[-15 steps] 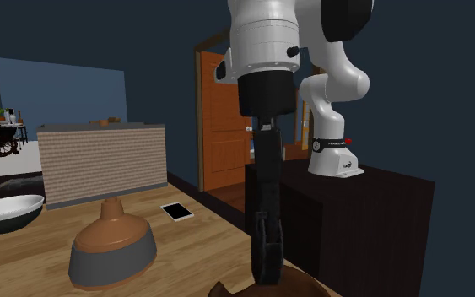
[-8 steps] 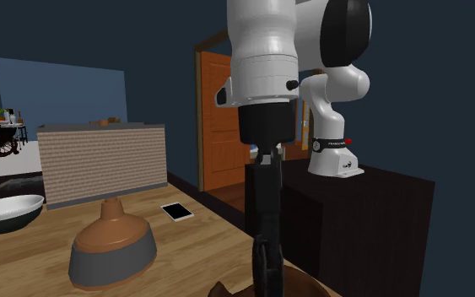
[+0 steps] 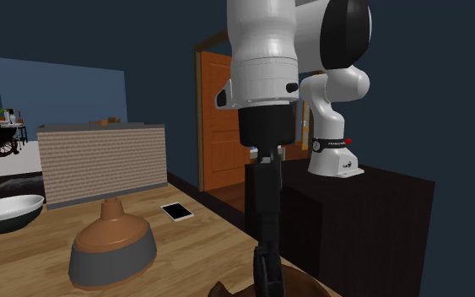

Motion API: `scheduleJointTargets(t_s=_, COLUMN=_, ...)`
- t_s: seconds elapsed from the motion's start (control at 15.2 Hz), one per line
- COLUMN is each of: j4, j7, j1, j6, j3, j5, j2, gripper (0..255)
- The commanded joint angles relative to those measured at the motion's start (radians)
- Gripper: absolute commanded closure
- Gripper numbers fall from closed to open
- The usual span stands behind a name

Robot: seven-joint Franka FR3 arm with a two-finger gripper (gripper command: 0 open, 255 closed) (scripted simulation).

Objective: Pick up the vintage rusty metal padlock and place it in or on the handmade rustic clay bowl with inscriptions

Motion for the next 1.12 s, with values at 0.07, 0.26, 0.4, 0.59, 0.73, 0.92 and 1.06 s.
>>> scheduleJointTargets(t_s=0.07, j4=0.0, j7=0.0, j1=0.0, j6=0.0, j3=0.0, j5=0.0, j2=0.0, gripper=0)
scheduleJointTargets(t_s=0.26, j4=0.0, j7=0.0, j1=0.0, j6=0.0, j3=0.0, j5=0.0, j2=0.0, gripper=0)
scheduleJointTargets(t_s=0.4, j4=0.005, j7=-0.008, j1=-0.01, j6=-0.047, j3=0.009, j5=0.013, j2=-0.044, gripper=0)
scheduleJointTargets(t_s=0.59, j4=0.014, j7=-0.015, j1=-0.018, j6=-0.092, j3=0.016, j5=0.025, j2=-0.08, gripper=0)
scheduleJointTargets(t_s=0.73, j4=0.014, j7=-0.015, j1=-0.018, j6=-0.092, j3=0.016, j5=0.025, j2=-0.08, gripper=0)
scheduleJointTargets(t_s=0.92, j4=0.014, j7=-0.015, j1=-0.018, j6=-0.092, j3=0.016, j5=0.025, j2=-0.08, gripper=0)
scheduleJointTargets(t_s=1.06, j4=0.014, j7=-0.015, j1=-0.018, j6=-0.092, j3=0.016, j5=0.025, j2=-0.08, gripper=0)
